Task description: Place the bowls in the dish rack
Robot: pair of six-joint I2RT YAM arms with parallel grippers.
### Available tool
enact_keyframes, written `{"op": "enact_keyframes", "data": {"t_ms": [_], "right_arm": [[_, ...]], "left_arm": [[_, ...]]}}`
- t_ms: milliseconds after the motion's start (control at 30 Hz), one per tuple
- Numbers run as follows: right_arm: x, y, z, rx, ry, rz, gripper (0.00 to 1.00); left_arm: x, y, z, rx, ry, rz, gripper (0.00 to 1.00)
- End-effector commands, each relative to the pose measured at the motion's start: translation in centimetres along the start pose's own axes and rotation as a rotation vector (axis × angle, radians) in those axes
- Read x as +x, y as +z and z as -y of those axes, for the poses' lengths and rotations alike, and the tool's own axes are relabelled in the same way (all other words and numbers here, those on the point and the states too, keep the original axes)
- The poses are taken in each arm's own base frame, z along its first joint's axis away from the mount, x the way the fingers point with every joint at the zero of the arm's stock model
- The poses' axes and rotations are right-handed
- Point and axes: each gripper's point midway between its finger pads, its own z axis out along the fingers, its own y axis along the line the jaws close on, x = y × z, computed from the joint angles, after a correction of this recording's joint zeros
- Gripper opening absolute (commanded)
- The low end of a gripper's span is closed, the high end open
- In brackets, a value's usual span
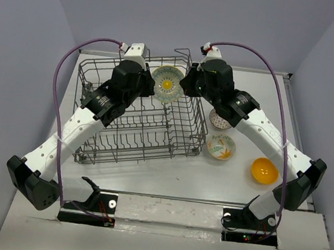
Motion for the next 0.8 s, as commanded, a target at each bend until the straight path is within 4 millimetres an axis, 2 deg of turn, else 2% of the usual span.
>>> {"op": "enact_keyframes", "data": {"t_ms": [0, 100, 167, 333, 367, 433, 467, 533, 633, 667, 767], "right_arm": [[-4.5, -1.1, -2.4, -0.059, 0.016, 0.128, 0.01], [-4.6, -1.1, -2.6, -0.066, 0.013, 0.128, 0.01], [-4.4, -1.1, -3.1, -0.079, 0.008, 0.124, 0.01], [-4.2, -1.0, -3.0, -0.074, -0.003, 0.117, 0.02], [-4.2, -1.0, -2.9, -0.071, -0.005, 0.116, 0.09], [-4.1, -0.9, -2.7, -0.064, -0.008, 0.116, 0.15], [-4.0, -0.8, -2.7, -0.062, -0.011, 0.114, 0.23], [-3.9, -0.6, -2.7, -0.059, -0.016, 0.107, 0.29], [-3.7, -0.3, -2.5, -0.045, -0.025, 0.097, 0.36], [-3.6, -0.4, -2.9, -0.054, -0.028, 0.095, 0.42], [-3.7, -0.5, -2.5, -0.035, -0.030, 0.104, 0.52]], "left_arm": [[-0.6, 0.0, 0.1, -0.004, 0.004, 0.027, 0.17], [-0.5, 0.1, 0.3, 0.008, 0.005, 0.023, 0.10], [-0.5, 0.1, 0.4, 0.010, 0.004, 0.022, 0.00], [-1.1, -0.2, 0.1, -0.005, -0.001, 0.050, 0.00], [-1.5, -0.5, 0.1, -0.002, -0.004, 0.067, 0.00], [-2.0, -0.9, 0.1, 0.005, -0.010, 0.089, 0.00], [-2.2, -1.2, 0.1, 0.011, -0.017, 0.101, 0.00], [-3.5, -2.4, 0.4, 0.033, -0.046, 0.154, 0.00], [-4.1, -3.1, 0.7, 0.060, -0.074, 0.181, 0.00], [-4.5, -3.6, 0.8, 0.067, -0.082, 0.195, 0.00], [-5.0, -4.0, 0.4, 0.053, -0.094, 0.215, 0.00]]}}
